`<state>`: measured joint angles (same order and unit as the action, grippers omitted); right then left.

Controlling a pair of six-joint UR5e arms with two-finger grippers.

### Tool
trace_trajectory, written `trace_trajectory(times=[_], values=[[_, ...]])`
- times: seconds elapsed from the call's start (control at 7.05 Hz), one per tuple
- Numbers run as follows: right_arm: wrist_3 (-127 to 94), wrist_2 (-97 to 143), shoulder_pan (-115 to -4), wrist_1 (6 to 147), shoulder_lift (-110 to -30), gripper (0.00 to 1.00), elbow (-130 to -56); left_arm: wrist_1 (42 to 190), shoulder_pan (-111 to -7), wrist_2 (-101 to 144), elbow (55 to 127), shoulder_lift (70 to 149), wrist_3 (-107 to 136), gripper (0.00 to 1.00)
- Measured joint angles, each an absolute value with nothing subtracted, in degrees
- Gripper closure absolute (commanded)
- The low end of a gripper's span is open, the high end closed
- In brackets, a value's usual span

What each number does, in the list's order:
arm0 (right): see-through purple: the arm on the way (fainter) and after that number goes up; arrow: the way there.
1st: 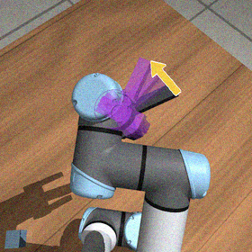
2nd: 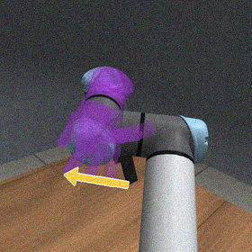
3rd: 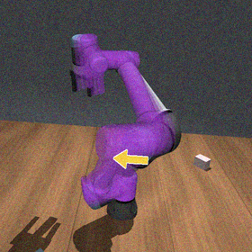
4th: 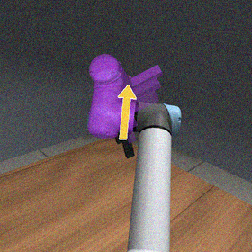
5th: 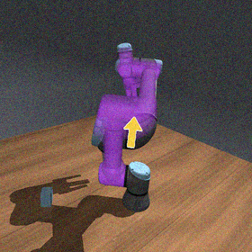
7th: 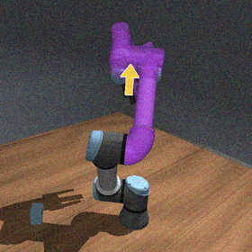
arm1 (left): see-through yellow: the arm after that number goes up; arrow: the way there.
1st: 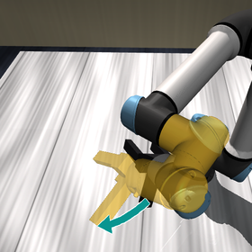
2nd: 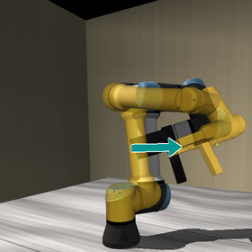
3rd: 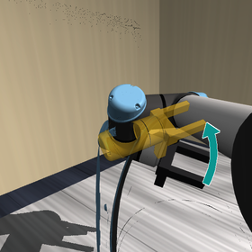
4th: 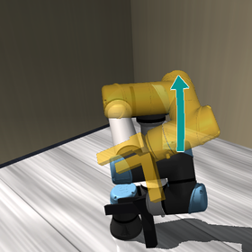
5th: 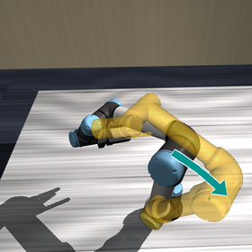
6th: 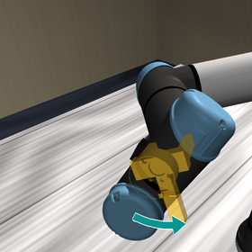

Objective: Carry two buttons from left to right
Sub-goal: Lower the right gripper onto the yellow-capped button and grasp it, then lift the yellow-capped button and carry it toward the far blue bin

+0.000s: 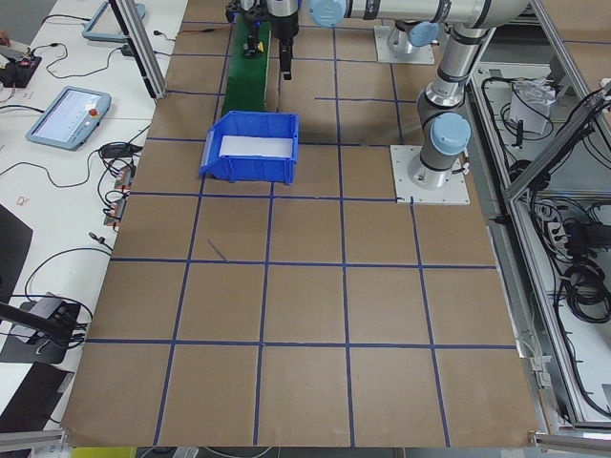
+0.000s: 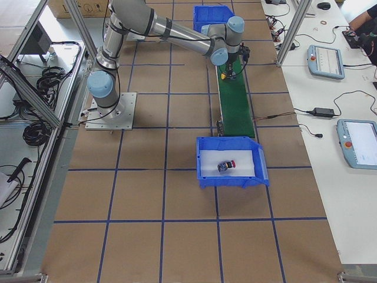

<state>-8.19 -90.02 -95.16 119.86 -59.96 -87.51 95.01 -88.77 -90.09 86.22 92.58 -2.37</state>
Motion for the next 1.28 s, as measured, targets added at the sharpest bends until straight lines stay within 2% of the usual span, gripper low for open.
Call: trace_trajectory(times=[0.28, 0.57, 0.99, 1.28], values=[[-6.65, -90.60, -94.18, 119.60, -60.69, 1.00, -87.08, 95.01, -88.77, -90.09, 86.22, 92.56, -2.37, 0.00], [-1.02, -91.70, -89.75, 115.23, -65.88, 1.00, -86.39, 95.01, -88.77, -90.09, 86.22, 92.54, -2.37, 0.00], [18.37, -92.04, -74.43, 103.28, -76.55, 1.00, -85.09, 95.01, -88.77, -90.09, 86.22, 92.54, -2.37, 0.00], [37.05, -92.67, -62.36, 102.00, -76.42, 1.00, -82.12, 95.01, -88.77, -90.09, 86.22, 92.55, -2.37, 0.00]])
